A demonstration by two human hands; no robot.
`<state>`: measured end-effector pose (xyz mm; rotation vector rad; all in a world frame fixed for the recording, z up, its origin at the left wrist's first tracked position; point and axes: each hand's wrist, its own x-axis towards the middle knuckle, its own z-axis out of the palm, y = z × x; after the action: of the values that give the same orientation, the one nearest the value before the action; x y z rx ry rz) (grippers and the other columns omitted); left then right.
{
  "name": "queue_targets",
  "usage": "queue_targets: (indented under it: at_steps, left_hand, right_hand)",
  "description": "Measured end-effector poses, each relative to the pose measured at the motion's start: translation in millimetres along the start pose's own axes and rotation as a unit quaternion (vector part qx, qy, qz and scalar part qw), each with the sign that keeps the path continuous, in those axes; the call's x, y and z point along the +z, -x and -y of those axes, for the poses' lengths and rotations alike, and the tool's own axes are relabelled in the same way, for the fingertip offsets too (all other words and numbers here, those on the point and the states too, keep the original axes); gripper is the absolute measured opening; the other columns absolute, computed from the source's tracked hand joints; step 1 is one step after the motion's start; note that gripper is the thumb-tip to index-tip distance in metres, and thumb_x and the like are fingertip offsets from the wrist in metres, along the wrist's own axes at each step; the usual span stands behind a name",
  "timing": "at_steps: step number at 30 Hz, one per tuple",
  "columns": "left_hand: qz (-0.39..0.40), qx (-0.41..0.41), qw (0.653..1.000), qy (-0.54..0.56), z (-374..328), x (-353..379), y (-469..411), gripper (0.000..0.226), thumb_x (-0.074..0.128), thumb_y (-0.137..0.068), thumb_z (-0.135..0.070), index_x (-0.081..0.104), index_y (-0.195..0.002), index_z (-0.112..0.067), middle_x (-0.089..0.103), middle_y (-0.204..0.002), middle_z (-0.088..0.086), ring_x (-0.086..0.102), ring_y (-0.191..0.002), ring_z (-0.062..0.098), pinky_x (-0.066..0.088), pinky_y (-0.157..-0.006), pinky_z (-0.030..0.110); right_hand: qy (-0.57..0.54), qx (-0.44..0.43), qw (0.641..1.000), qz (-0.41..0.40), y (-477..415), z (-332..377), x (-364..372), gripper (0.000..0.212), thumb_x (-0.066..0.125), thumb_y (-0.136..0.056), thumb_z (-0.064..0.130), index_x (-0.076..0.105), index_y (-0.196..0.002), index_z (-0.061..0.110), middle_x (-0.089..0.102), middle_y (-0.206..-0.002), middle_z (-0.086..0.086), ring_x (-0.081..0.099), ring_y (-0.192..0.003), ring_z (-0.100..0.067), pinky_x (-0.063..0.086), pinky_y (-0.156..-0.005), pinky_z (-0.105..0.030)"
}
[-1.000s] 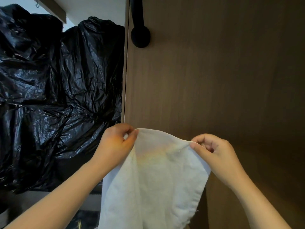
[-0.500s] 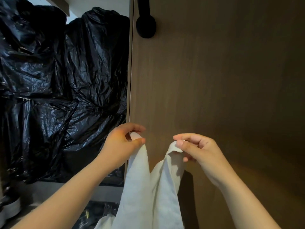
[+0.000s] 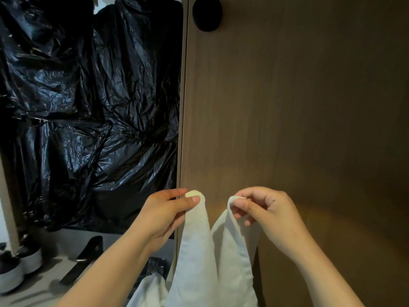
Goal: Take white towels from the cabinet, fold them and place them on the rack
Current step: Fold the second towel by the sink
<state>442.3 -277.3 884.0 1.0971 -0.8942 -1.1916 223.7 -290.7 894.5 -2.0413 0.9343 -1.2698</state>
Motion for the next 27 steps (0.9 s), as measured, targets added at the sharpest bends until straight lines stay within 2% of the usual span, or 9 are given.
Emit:
queue_targets:
  at_steps: [3,8,11,13,15,20,23,25,27]
  left_hand:
    - [0.040,-0.013,0.997,0.063,-2,1,3,0.042,0.074,-0.069,-0.007,0.066,-0.110,0.001,0.075,-0.095,0.014,0.074,-0.086,0.020,0.059,-0.067,0.024]
    - [0.012,0.058,0.997,-0.059,-11,9,9,0.044,0.081,-0.061,-0.025,0.072,-0.101,-0.010,0.076,-0.092,0.008,0.073,-0.087,0.020,0.056,-0.073,0.026]
    - [0.001,0.103,0.990,-0.093,-22,17,13,0.026,0.079,-0.074,-0.021,0.071,-0.096,-0.011,0.076,-0.089,0.009,0.073,-0.084,0.022,0.059,-0.073,0.027]
    - [0.011,0.122,0.988,-0.092,-28,21,16,0.018,0.077,-0.078,-0.018,0.071,-0.093,-0.011,0.074,-0.090,0.016,0.070,-0.081,0.025,0.056,-0.081,0.035]
    - [0.026,0.135,0.987,-0.085,-32,24,21,0.012,0.075,-0.080,-0.014,0.070,-0.090,-0.010,0.071,-0.093,0.024,0.066,-0.078,0.025,0.053,-0.085,0.042]
    - [0.031,0.150,0.986,-0.060,-37,27,30,0.013,0.073,-0.081,-0.012,0.068,-0.092,-0.007,0.068,-0.097,0.030,0.063,-0.080,0.029,0.049,-0.095,0.053]
    - [0.044,0.158,0.985,-0.054,-36,28,35,0.017,0.075,-0.079,-0.013,0.068,-0.092,-0.004,0.061,-0.101,0.039,0.057,-0.081,0.033,0.047,-0.089,0.058]
    - [0.072,0.154,0.985,-0.038,-33,29,36,0.027,0.077,-0.073,-0.017,0.068,-0.093,-0.001,0.061,-0.099,0.040,0.055,-0.081,0.034,0.045,-0.080,0.049]
    - [0.105,0.142,0.984,-0.029,-29,29,37,0.032,0.075,-0.070,-0.019,0.069,-0.096,-0.002,0.069,-0.095,0.030,0.060,-0.080,0.031,0.053,-0.073,0.037]
  right_hand:
    - [-0.002,-0.021,1.000,-0.021,3,5,0,0.019,0.065,-0.078,0.045,0.075,-0.076,0.029,0.070,-0.070,0.006,0.067,-0.071,-0.012,0.052,-0.058,-0.016]
    - [0.046,-0.058,0.992,-0.098,0,16,-2,0.014,0.067,-0.074,0.047,0.072,-0.075,0.034,0.063,-0.086,0.017,0.061,-0.092,-0.004,0.049,-0.070,-0.009]
    - [0.037,-0.062,0.995,-0.072,-3,24,-2,0.010,0.065,-0.082,0.042,0.068,-0.078,0.033,0.064,-0.088,0.020,0.060,-0.094,-0.001,0.047,-0.067,-0.007]
    - [0.016,-0.078,0.995,-0.053,-3,31,-2,0.014,0.061,-0.082,0.044,0.067,-0.078,0.032,0.066,-0.081,0.016,0.063,-0.087,-0.005,0.047,-0.062,-0.008]
    - [-0.012,-0.097,0.994,-0.044,-2,38,-2,0.013,0.062,-0.081,0.042,0.069,-0.078,0.032,0.067,-0.079,0.012,0.064,-0.084,-0.008,0.049,-0.064,-0.010]
    - [-0.040,-0.109,0.993,-0.010,-5,50,-4,0.013,0.063,-0.083,0.039,0.072,-0.079,0.029,0.068,-0.078,0.011,0.065,-0.080,-0.008,0.050,-0.065,-0.012]
    - [-0.053,-0.097,0.994,0.013,-5,52,-3,0.013,0.064,-0.081,0.040,0.072,-0.078,0.031,0.068,-0.078,0.010,0.065,-0.078,-0.008,0.050,-0.064,-0.011]
    - [-0.044,-0.092,0.995,-0.004,-6,49,0,0.012,0.064,-0.082,0.039,0.072,-0.077,0.030,0.068,-0.077,0.010,0.065,-0.078,-0.007,0.049,-0.065,-0.011]
    - [-0.031,-0.082,0.996,-0.026,-7,44,3,0.009,0.067,-0.084,0.033,0.072,-0.077,0.030,0.069,-0.078,0.011,0.064,-0.079,-0.008,0.049,-0.064,-0.012]
